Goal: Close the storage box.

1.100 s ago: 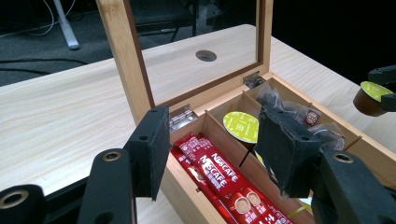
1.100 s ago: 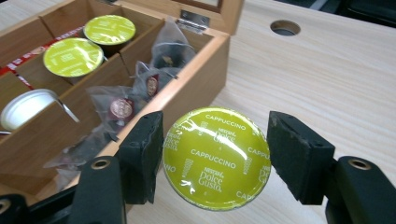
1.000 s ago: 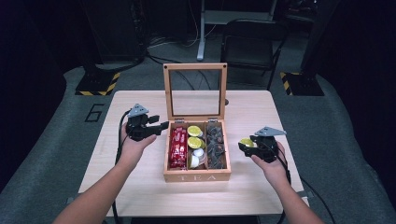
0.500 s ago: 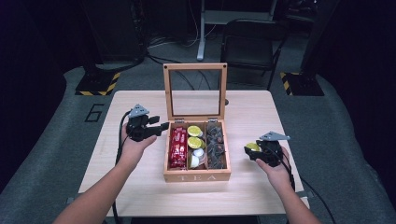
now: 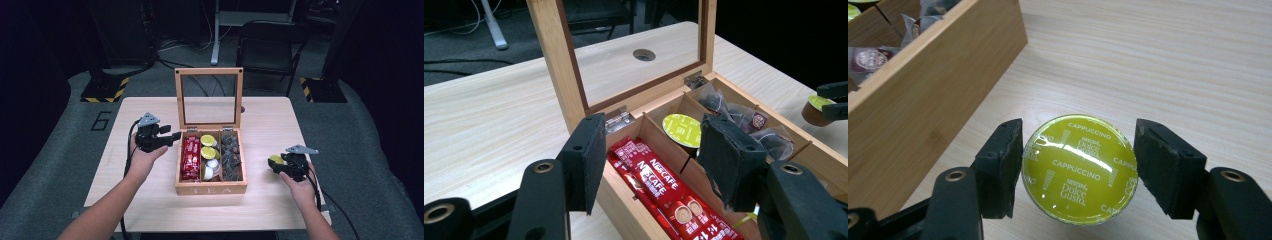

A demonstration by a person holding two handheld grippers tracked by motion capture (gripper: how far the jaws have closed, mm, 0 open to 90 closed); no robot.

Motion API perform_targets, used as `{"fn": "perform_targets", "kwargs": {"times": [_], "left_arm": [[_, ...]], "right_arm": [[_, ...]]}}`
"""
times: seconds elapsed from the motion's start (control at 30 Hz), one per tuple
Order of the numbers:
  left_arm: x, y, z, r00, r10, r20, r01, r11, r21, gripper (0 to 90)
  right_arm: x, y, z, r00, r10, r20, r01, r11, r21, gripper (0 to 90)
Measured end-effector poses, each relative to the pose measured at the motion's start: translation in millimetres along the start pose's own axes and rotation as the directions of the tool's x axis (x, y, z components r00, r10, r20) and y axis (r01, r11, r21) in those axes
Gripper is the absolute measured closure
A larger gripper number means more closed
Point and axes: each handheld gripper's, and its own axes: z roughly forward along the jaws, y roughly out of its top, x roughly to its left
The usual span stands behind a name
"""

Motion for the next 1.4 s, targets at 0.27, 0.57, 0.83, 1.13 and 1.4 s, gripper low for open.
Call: {"fn": "perform_targets", "kwargs": {"times": [0.27, 0.57, 0.83, 1.13, 1.4], "left_arm": [[0.5, -0.7, -1.3, 1.0, 0.002, -0.001, -0.002, 1.0, 0.003, 44.4], [1.7, -2.7, -1.1, 1.0, -0.007, 0.0, 0.007, 1.0, 0.003, 44.4], [1.5, -5.0, -0.1, 1.0, -0.005, -0.001, 0.005, 1.0, 0.007, 44.4], [1.3, -5.2, 0.0, 1.0, -0.002, 0.002, 0.002, 0.9999, 0.014, 44.3], [1.0, -7.5, 1.0, 1.0, -0.007, 0.0, 0.007, 0.9999, 0.011, 44.3]], "right_arm": [[-8.5, -6.0, 0.6, 0.9991, 0.035, 0.023, -0.035, 0.999, 0.007, 36.9], [-14.7, -11.4, 6.0, 0.9975, 0.009, 0.07, -0.011, 0.999, 0.035, 36.9], [-17.9, -13.7, 8.0, 0.9953, 0.025, 0.094, -0.029, 0.999, 0.045, 36.8], [-17.3, -14.3, 7.6, 0.9952, 0.025, 0.094, -0.03, 0.999, 0.043, 36.2], [-15.5, -12.7, 6.6, 0.995, 0.009, 0.099, -0.013, 0.999, 0.047, 30.7]]}}
